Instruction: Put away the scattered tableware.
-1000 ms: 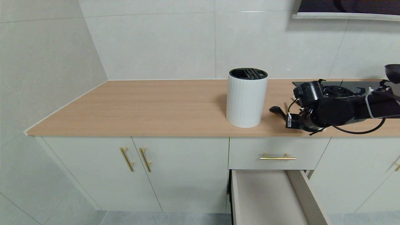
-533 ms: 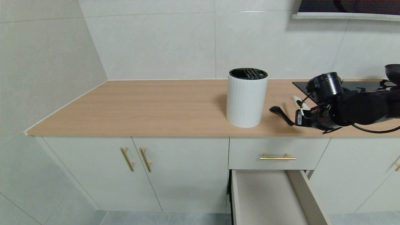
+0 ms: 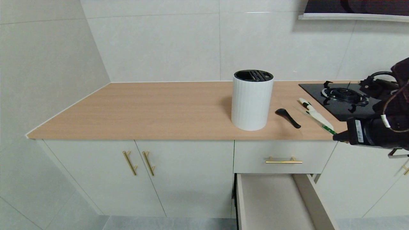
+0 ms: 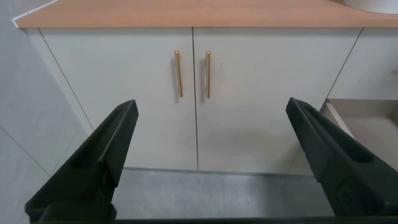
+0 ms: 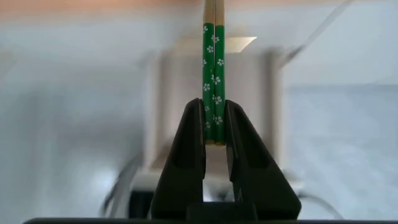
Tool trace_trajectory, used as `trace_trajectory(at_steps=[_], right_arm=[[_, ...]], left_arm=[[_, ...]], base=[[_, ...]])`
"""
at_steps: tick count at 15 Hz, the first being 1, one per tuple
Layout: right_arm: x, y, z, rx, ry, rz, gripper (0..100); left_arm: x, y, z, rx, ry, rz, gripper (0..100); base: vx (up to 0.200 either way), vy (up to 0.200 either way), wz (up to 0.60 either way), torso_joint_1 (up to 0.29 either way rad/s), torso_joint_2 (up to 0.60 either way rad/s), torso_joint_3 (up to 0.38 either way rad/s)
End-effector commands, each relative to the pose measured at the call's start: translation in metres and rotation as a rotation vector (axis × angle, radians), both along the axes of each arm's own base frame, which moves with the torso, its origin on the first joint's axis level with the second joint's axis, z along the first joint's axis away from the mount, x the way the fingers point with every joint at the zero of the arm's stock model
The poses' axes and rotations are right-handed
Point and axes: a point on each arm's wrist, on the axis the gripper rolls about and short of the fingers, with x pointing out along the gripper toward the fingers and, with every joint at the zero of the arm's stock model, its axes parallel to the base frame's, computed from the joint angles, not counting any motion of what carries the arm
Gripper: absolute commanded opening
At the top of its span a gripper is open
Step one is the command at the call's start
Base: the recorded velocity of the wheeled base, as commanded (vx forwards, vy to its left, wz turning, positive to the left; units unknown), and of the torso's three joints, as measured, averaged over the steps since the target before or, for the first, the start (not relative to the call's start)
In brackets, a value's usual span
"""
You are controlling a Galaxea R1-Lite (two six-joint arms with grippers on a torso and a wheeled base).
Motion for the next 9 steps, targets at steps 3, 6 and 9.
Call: trace_trajectory(at_steps=[3, 6, 9], right_arm=[[-0.041, -0.005, 0.002, 0.005, 0.004, 0.188, 0], [-0.043, 0.003, -0.009, -0.015, 0.042, 0.248, 0], [-0.038, 0.014, -0.023, -0.036, 0.105, 0.290, 0]], left_arm=[[0.000, 0.000, 0.000, 0.000, 0.001, 0.001, 100], [0.000, 0.000, 0.000, 0.000, 0.001, 0.001, 100], [0.000, 0.000, 0.000, 0.000, 0.001, 0.001, 100]], base=[[0.000, 0.000, 0.00, 0.000, 0.00, 0.000], [0.000, 0.000, 0.00, 0.000, 0.00, 0.000], [0.000, 0.000, 0.00, 0.000, 0.00, 0.000]])
